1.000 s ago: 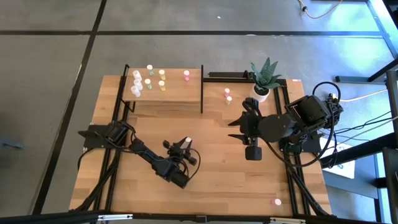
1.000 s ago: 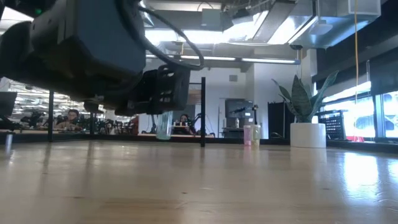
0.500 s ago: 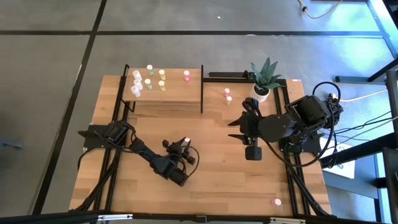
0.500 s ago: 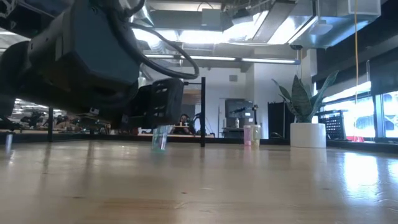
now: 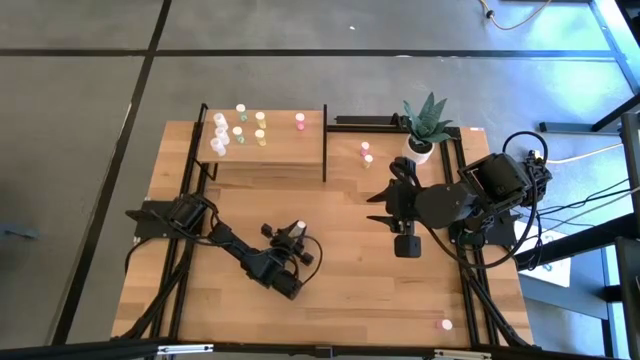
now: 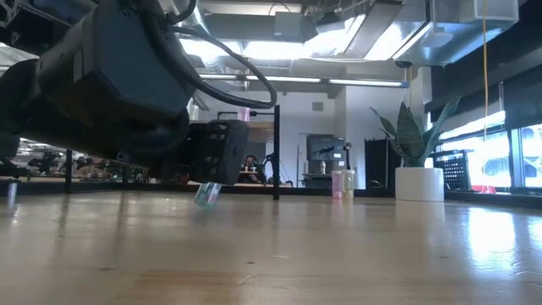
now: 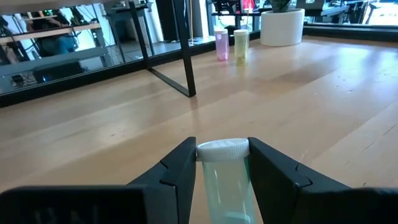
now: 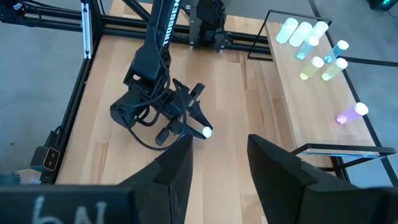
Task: Pick and place medicine bottles onto shelf by color
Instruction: Put the blue pill bottle aligned with the other blue pill bottle on the shelf
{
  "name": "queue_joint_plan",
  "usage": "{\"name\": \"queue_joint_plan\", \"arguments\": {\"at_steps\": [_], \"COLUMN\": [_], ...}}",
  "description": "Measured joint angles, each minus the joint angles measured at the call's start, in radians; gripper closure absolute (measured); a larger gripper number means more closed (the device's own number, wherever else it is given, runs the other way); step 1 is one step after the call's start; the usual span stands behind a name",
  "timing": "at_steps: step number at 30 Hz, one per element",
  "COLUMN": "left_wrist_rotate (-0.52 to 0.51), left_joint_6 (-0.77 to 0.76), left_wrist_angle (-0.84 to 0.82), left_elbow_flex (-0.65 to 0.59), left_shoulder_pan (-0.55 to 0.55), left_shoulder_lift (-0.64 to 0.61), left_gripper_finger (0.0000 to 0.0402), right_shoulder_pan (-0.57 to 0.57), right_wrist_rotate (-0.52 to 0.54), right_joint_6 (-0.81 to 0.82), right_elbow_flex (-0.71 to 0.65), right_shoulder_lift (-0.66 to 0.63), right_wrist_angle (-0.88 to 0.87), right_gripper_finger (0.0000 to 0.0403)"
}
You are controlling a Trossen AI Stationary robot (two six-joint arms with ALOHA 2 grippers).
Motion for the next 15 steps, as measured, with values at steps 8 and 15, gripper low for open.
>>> {"name": "queue_joint_plan", "arguments": {"at_steps": [8,15], "left_wrist_rotate": [0.0,-0.033], "left_joint_6": [-0.001,-0.006], "left_wrist_angle": [0.011,0.028], "left_elbow_flex": [0.0,0.0], "left_shoulder_pan": [-0.004,-0.004], "left_shoulder_lift": [0.0,0.001], "left_gripper_finger": [0.0273,0.0273], "right_shoulder_pan": [0.0,0.0], "right_wrist_rotate": [0.0,0.0], "right_joint_6": [0.0,0.0], "right_elbow_flex": [0.0,0.0], "right_shoulder_lift": [0.0,0.0], "right_wrist_angle": [0.0,0.0], "right_gripper_finger": [0.0249,0.0249]}}
